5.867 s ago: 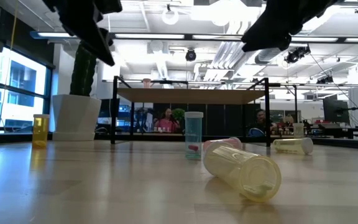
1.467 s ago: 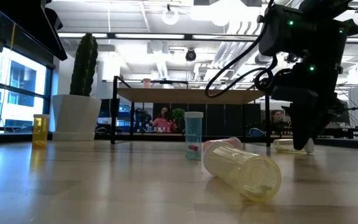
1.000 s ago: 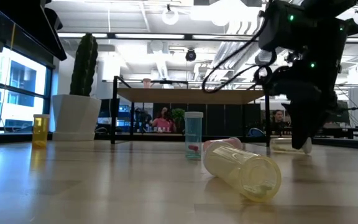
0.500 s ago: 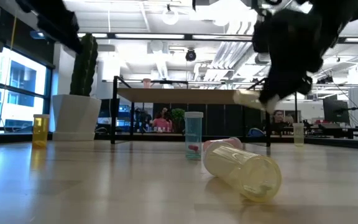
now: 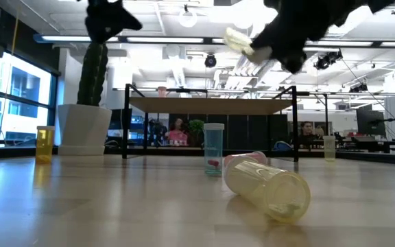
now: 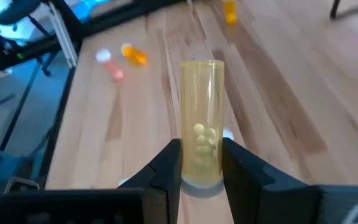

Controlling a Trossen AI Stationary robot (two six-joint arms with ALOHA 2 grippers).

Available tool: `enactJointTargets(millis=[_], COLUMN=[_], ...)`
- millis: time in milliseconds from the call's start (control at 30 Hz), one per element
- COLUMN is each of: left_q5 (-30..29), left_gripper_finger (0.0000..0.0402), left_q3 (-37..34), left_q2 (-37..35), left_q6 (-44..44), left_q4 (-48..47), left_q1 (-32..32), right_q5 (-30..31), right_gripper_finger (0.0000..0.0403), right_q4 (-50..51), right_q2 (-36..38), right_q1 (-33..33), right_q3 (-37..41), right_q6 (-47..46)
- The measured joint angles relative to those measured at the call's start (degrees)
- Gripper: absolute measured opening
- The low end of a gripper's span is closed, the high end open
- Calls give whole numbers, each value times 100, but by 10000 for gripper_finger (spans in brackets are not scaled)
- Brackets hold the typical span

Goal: Pick and place medicine bottles onto shelf by color
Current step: Put the middle yellow pill bottle on the shelf

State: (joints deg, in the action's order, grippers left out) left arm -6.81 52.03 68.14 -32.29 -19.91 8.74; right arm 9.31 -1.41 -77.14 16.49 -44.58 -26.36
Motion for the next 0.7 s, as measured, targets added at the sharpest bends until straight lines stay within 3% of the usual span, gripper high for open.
enactJointTargets(millis=[233,367,700], left_q5=[390,757,1489], left_gripper_finger=[204,204,204], left_q3=[2,1,2], left_q2=[0,0,0], left_q6=[0,-6,-563], left_q4=[224,423,1145], left_q1=[-422,-583,-891], right_q5=[8,323,1306], right_gripper_finger=[83,83,83], right_q4=[514,1106,1496], right_q2=[2,0,0], right_q1=[0,0,0], right_q3=[-716,-1116,-1578], right_q6=[962,1658,4488])
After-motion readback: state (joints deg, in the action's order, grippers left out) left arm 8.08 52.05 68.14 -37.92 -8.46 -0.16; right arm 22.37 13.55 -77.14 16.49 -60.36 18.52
